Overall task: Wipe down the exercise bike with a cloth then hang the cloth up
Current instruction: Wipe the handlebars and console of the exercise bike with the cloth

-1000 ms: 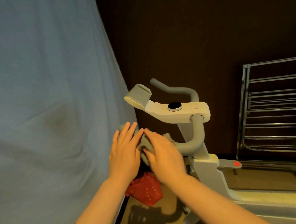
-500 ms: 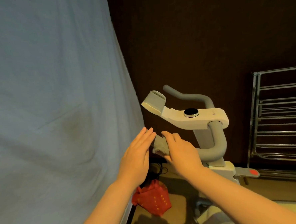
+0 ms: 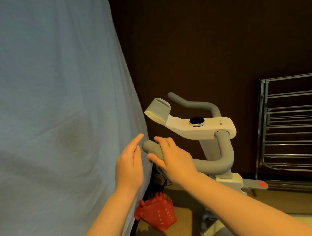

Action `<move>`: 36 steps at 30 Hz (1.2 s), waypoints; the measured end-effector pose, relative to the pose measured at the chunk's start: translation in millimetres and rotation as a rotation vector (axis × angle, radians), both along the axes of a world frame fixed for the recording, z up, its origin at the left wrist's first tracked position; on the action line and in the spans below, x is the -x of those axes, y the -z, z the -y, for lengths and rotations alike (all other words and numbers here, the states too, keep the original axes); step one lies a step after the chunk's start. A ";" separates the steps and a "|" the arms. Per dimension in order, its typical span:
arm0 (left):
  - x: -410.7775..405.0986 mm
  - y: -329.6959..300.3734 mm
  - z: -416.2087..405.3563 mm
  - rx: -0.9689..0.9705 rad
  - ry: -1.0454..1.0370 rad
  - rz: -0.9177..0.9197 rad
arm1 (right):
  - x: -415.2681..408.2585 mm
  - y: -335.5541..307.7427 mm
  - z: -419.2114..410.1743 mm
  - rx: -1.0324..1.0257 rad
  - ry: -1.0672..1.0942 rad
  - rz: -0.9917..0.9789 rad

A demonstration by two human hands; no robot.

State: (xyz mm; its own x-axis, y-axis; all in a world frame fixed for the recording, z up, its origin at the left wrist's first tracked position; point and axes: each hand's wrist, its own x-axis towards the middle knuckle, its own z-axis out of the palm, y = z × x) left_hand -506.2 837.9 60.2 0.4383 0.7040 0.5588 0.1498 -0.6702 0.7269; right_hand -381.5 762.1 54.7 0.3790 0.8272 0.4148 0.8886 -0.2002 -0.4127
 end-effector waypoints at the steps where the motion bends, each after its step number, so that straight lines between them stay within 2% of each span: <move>1: 0.6 -1.1 -1.3 -0.006 0.015 -0.032 | -4.5 3.2 6.4 0.024 -0.002 0.022; 4: 1.7 -1.9 -0.9 0.010 0.086 -0.088 | -21.9 1.4 9.9 0.081 -0.055 -0.004; 8: -5.3 -2.7 5.9 0.076 0.055 0.016 | -42.3 -30.8 -25.3 0.098 -0.433 -0.484; 11: -10.9 1.1 14.8 0.134 0.011 0.071 | -48.3 -25.0 -30.2 0.141 -0.566 -0.668; 16: -17.7 7.7 26.3 0.211 0.005 0.104 | -61.6 -44.4 -30.3 0.416 -0.708 -0.704; 19: -24.8 7.6 34.1 0.289 -0.019 0.194 | -58.0 -48.6 -40.1 0.393 -0.779 -0.800; 22: -30.2 11.1 41.6 0.316 -0.035 0.200 | -56.9 -32.4 -38.8 0.364 -0.844 -0.984; 25: -37.7 13.0 46.4 0.333 -0.089 0.201 | -62.2 -39.0 -43.0 0.408 -0.921 -0.829; 27: -45.1 13.4 49.3 0.307 -0.161 0.189 | -59.0 -47.5 -48.1 0.340 -0.846 -0.727; 30: -53.2 11.9 52.6 0.296 -0.255 0.188 | -53.3 -34.9 -47.5 0.192 -0.898 -0.753; 33: -55.5 10.0 55.8 0.284 -0.311 0.157 | -63.1 -21.7 -47.3 0.318 -0.979 -0.773; 36: -61.1 7.7 55.8 0.276 -0.369 0.131 | -70.3 -37.3 -49.6 0.498 -0.993 -0.642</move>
